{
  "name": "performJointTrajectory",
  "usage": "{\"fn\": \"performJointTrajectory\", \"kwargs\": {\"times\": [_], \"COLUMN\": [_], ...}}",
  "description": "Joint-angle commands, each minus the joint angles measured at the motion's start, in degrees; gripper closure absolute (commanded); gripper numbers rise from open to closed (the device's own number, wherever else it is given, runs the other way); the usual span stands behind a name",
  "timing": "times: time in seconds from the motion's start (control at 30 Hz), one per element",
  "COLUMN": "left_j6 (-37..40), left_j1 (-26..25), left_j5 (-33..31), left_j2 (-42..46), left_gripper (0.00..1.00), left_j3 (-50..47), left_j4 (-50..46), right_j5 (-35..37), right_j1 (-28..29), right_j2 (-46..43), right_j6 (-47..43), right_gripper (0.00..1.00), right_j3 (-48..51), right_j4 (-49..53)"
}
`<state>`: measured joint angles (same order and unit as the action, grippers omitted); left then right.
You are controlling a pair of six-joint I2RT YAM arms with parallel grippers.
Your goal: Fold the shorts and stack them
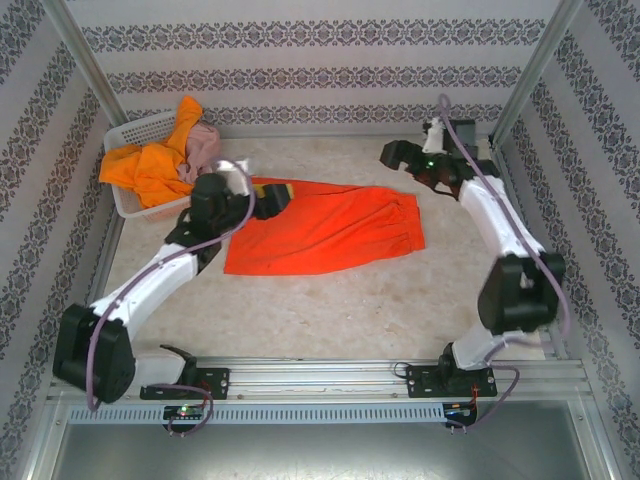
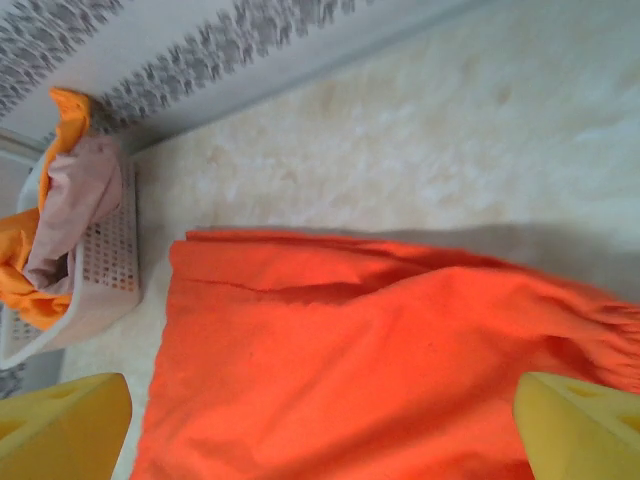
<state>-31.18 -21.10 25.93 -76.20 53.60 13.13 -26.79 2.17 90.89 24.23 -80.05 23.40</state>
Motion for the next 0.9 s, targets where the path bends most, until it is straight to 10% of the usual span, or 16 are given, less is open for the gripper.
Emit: {"fn": "performJointTrajectory", "kwargs": {"times": [0.0, 0.33, 0.67, 0.87], "left_j6": [2.32, 2.11, 1.56, 3.35], "left_j1": [-6.24, -17.41, -20.25, -20.22], "left_j5": [4.99, 11.49, 11.72, 7.78], "left_j2": [-10.65, -46.88, -70.27, -71.59], "left_gripper": [0.38, 0.83, 0.96, 1.00], "left_j3": [8.42, 47.15, 74.24, 72.39], "left_j4": [-1.17, -12.87, -28.22, -33.89], "right_j5": [9.76, -2.20, -8.94, -11.13], "right_j1": [-1.77, -12.89, -16.31, -16.48], "right_j2": [-7.85, -18.16, -12.87, -7.21], "right_j6": [-9.01, -7.45, -7.71, -7.72], "right_gripper": [0.02, 0.02, 0.02, 0.03], "right_j3": [8.71, 27.02, 27.95, 25.16], "right_j4": [3.89, -6.82, -6.94, -4.55]}}
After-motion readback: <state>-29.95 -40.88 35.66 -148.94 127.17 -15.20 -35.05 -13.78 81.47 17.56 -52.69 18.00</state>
